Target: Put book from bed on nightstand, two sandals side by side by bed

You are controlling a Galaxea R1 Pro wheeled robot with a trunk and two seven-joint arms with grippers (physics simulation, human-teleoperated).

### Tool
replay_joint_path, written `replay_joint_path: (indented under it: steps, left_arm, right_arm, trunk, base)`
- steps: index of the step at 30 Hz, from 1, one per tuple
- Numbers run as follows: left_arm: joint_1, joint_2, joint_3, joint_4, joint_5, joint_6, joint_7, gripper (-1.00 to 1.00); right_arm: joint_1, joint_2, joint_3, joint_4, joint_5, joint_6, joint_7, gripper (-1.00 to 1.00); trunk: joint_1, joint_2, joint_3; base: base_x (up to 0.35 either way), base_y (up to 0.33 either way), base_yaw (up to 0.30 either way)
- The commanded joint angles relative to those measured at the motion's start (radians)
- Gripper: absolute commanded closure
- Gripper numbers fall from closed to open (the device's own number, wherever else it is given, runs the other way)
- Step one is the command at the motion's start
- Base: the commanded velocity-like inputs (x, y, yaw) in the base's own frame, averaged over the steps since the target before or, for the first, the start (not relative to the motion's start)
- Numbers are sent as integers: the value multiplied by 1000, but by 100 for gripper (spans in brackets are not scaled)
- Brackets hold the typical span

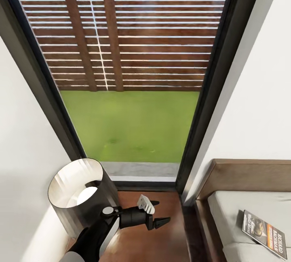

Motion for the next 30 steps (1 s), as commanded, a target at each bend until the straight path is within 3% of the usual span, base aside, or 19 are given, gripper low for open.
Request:
replay_joint_path:
  steps: [1,15,23,30]
  left_arm:
    - [-1,0,-2,0,10,10,-2,-100]
    - [-1,1,-2,0,9,9,-2,-100]
    - [-1,1,-2,0,9,9,-2,-100]
    - [-1,1,-2,0,9,9,-2,-100]
  right_arm:
    - [-1,0,-9,-1,9,6,6,-100]
    - [-1,0,-9,0,9,5,6,-100]
    - [-1,0,-9,11,7,-87,5,-100]
    - [-1,0,-9,22,7,-101,10,-100]
  trunk:
    - [0,-1,-1]
    - [0,-1,-1]
    - [0,-1,-1]
    - [0,-1,-1]
  base:
    - [0,0,0]
    - [0,0,0]
    - [0,0,0]
    - [0,0,0]
